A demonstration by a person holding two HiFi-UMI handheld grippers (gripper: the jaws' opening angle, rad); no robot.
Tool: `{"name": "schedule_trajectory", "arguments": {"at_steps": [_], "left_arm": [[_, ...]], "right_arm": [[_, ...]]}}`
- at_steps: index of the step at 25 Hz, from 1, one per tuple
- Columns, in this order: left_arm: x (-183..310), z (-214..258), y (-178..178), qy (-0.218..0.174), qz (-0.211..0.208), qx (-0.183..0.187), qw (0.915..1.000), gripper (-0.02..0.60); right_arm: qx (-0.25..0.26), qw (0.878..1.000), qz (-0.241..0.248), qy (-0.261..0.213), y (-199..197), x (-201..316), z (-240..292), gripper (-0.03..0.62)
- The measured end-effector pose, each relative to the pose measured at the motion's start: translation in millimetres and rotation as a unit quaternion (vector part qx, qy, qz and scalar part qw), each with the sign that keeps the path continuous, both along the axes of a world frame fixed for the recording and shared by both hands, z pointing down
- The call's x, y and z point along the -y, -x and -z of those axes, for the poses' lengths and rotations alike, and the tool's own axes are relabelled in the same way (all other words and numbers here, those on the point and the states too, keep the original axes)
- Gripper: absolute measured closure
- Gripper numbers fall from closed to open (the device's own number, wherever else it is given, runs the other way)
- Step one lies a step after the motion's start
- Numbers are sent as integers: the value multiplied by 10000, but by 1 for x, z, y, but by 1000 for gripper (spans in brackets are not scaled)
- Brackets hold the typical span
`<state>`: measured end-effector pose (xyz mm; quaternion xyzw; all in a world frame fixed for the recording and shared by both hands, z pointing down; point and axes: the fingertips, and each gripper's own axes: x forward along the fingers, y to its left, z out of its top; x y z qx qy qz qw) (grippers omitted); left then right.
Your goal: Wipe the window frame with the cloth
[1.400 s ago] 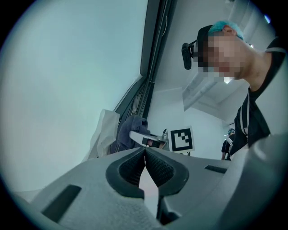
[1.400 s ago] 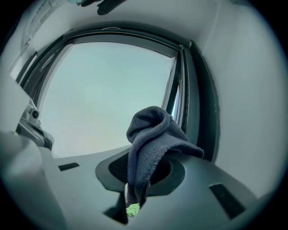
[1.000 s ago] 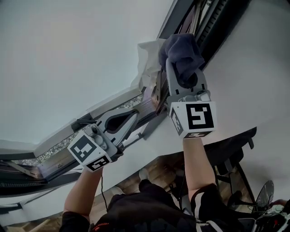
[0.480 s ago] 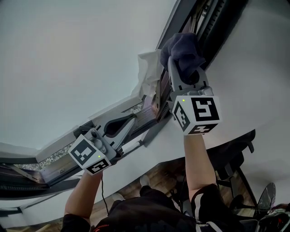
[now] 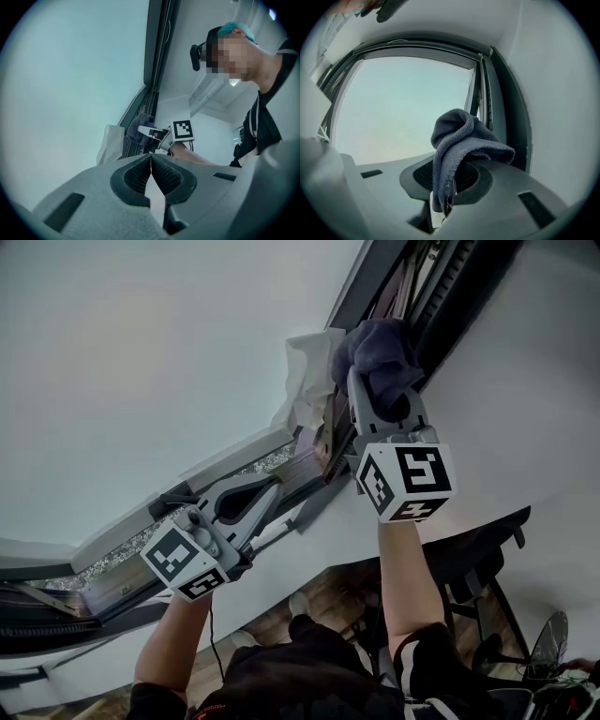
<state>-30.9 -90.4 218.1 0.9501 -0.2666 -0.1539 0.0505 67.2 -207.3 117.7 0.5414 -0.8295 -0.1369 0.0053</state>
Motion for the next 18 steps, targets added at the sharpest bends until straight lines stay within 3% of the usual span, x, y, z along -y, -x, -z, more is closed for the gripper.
{"name": "schedule_trajectory", "arguments": {"at_steps": [18], "left_arm": [[-10,-22,3,240,-39,83,9997,560]], "right_arm": [[214,9986,-114,462,-4,-3,-51,542]]}}
